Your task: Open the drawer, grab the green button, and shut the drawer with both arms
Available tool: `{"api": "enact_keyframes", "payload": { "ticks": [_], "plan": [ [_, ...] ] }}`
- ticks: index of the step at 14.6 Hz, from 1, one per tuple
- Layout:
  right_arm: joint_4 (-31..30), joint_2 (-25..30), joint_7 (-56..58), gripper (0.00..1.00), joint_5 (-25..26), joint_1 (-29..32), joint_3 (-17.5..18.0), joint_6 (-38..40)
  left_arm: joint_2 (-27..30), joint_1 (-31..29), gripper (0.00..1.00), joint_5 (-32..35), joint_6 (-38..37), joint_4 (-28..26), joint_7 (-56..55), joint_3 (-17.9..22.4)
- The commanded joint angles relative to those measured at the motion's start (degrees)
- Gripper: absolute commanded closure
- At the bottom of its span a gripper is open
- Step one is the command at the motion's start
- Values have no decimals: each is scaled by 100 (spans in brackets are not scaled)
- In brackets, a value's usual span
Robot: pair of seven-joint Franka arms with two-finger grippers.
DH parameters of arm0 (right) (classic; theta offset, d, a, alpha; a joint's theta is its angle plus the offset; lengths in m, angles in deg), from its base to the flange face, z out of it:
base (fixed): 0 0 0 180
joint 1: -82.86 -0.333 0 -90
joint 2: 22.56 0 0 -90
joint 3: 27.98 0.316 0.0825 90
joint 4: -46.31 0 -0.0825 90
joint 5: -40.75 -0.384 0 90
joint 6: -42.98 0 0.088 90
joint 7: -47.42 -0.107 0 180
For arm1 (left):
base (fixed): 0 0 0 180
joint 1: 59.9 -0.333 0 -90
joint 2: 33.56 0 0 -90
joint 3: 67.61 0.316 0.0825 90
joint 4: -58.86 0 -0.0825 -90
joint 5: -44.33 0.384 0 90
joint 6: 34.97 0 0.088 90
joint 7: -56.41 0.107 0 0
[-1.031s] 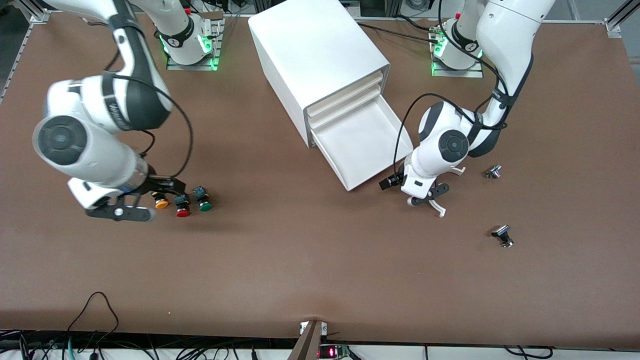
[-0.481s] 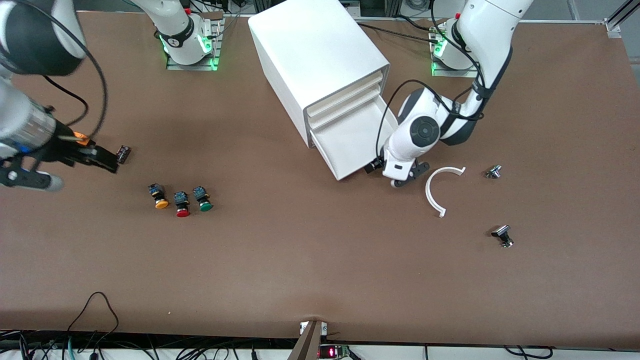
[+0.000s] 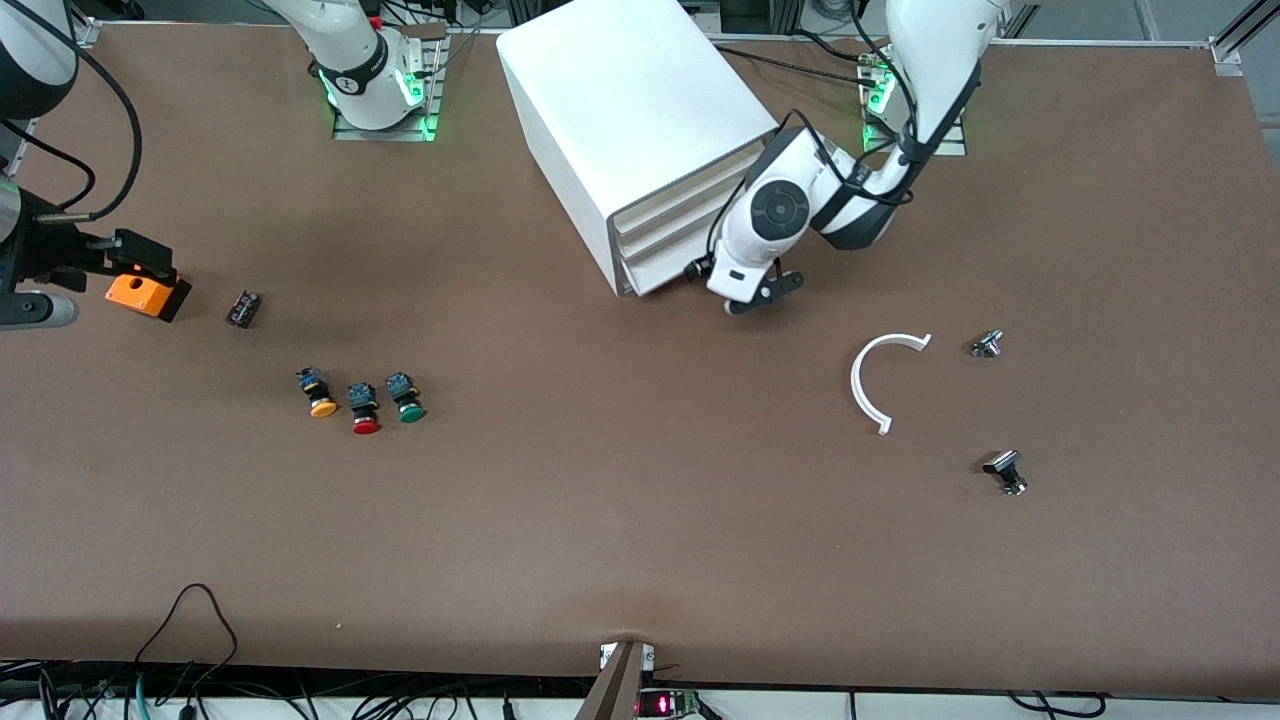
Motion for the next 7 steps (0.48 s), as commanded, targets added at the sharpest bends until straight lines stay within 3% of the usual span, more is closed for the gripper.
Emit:
{"api": "enact_keyframes", "payload": {
  "ticks": [1, 4, 7],
  "plan": [
    [-625, 612, -480, 1, -55, -4, 43, -161, 230, -18, 0, -319, -43, -208, -29, -177],
    [-1284, 1112, -463, 1, -46, -4, -1, -584, 239, -52, 0, -328, -34, -208, 251, -168],
    [-1374, 1193, -437, 1, -55, -4, -132, -602, 528, -272, 0, -320, 27, -208, 348, -159]
  ]
}}
